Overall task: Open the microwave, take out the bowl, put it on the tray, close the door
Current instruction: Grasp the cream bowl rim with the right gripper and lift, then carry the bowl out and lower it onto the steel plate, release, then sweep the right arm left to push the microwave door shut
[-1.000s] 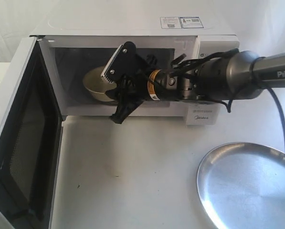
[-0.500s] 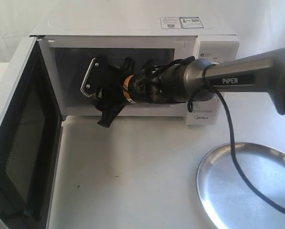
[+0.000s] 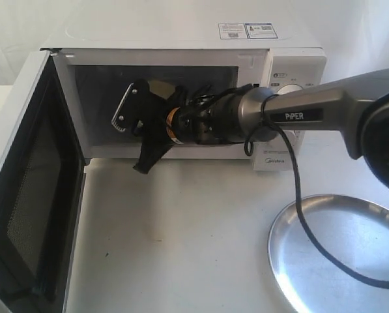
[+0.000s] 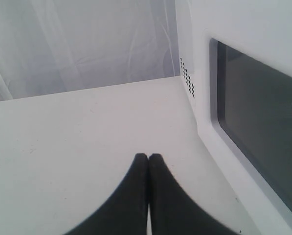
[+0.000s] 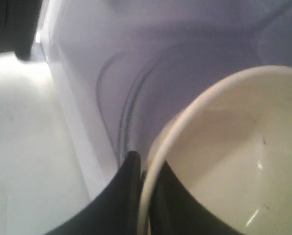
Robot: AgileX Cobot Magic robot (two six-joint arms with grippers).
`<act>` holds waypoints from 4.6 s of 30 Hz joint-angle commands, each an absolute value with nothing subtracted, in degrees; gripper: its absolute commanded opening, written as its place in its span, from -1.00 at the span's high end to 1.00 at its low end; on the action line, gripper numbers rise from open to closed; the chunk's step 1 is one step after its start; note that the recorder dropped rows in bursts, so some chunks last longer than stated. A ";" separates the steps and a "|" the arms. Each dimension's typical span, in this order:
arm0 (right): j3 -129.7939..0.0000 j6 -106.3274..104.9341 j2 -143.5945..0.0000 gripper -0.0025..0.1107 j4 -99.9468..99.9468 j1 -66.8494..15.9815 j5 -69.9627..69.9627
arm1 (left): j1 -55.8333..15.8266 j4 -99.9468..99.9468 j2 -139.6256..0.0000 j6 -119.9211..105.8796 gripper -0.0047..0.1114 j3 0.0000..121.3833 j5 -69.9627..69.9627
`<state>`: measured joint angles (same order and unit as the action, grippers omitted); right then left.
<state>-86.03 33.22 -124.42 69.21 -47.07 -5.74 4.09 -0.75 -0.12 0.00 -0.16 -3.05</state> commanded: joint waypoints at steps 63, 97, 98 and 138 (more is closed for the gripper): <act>-25.52 78.70 -72.97 0.22 68.12 -52.63 18.61 | 3.96 -0.40 0.00 0.00 0.92 0.00 -3.00; -70.77 -31.09 -101.02 0.96 -1.21 -77.63 -33.02 | 3.96 -0.40 0.00 0.00 0.92 0.00 -3.00; -70.77 -35.45 -101.38 0.96 -7.06 -78.95 -34.94 | 3.96 -0.40 0.00 0.00 0.92 0.00 -3.00; -67.22 -104.66 -99.41 0.96 -79.49 -73.78 -69.14 | 3.96 -0.40 0.00 0.00 0.92 0.00 -3.00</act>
